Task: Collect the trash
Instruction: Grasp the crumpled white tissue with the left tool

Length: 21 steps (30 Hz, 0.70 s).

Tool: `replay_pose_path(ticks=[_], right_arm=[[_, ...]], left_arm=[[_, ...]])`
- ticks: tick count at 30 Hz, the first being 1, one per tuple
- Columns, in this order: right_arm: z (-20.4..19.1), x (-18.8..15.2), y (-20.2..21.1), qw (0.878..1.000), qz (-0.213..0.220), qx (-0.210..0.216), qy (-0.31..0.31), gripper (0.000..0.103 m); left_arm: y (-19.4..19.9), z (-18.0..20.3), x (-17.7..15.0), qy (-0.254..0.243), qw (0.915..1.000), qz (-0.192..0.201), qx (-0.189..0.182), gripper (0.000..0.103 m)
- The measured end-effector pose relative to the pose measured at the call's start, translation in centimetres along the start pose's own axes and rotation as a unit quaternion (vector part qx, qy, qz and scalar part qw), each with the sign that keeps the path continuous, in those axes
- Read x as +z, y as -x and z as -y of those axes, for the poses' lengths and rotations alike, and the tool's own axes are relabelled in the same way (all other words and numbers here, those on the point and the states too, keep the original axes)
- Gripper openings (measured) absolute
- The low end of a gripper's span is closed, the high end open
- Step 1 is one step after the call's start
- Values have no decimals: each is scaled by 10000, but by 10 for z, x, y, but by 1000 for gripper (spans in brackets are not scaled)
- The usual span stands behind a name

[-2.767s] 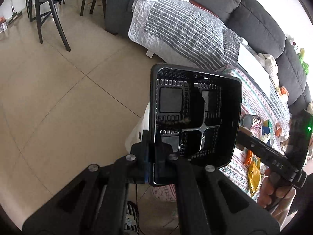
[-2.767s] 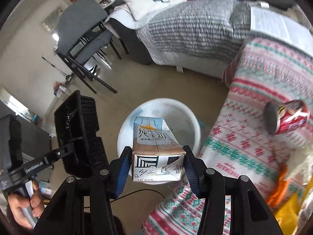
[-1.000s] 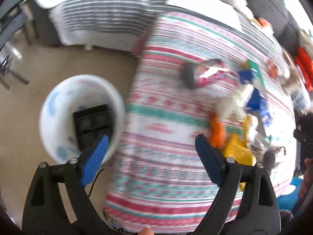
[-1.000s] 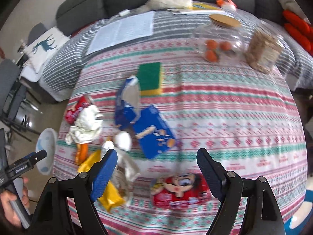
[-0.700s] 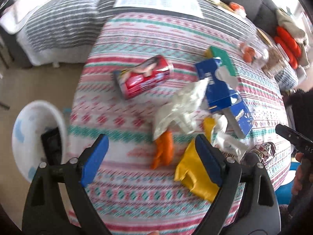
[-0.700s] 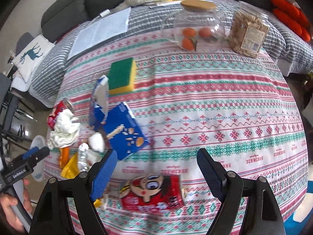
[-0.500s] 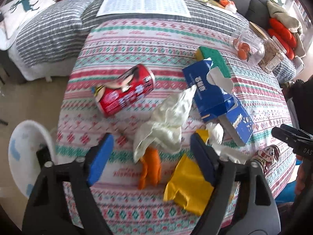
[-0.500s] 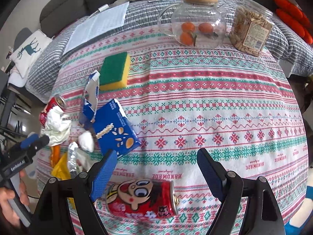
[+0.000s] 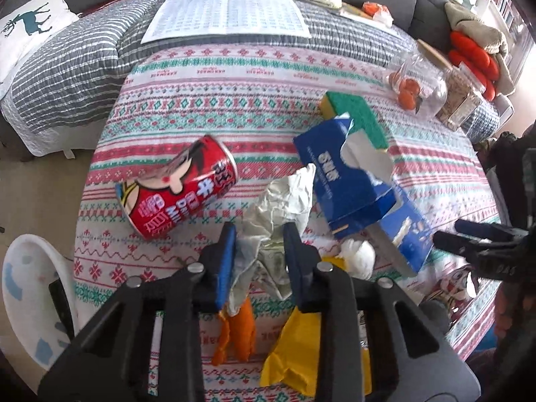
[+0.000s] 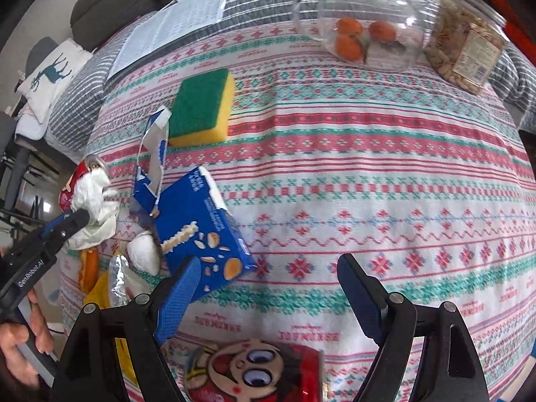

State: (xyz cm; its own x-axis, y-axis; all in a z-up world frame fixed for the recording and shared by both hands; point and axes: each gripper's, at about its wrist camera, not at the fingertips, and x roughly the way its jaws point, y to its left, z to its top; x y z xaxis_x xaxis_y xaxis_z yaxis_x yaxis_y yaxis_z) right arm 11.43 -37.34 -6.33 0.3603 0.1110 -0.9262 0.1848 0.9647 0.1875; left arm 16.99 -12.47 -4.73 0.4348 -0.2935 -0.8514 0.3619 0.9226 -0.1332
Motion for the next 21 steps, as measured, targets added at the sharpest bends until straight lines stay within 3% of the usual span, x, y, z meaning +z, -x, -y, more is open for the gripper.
replay_pose_path(ticks=[11, 17, 19, 21], right_arm=[[-42, 2, -23, 9978, -260, 12, 604, 85], [-60, 4, -37, 9945, -320, -256, 960, 83], [-63, 6, -39, 9933, -280, -337, 1065, 66], [-67, 6, -39, 9922, -273, -387, 1155, 66]], left_arm=[[19, 0, 5, 196, 9992, 264, -233, 29], [21, -6, 0, 270, 9994, 183, -144, 29], [23, -8, -3, 285, 9994, 160, -118, 29], [26, -10, -6, 298, 9994, 151, -99, 29]])
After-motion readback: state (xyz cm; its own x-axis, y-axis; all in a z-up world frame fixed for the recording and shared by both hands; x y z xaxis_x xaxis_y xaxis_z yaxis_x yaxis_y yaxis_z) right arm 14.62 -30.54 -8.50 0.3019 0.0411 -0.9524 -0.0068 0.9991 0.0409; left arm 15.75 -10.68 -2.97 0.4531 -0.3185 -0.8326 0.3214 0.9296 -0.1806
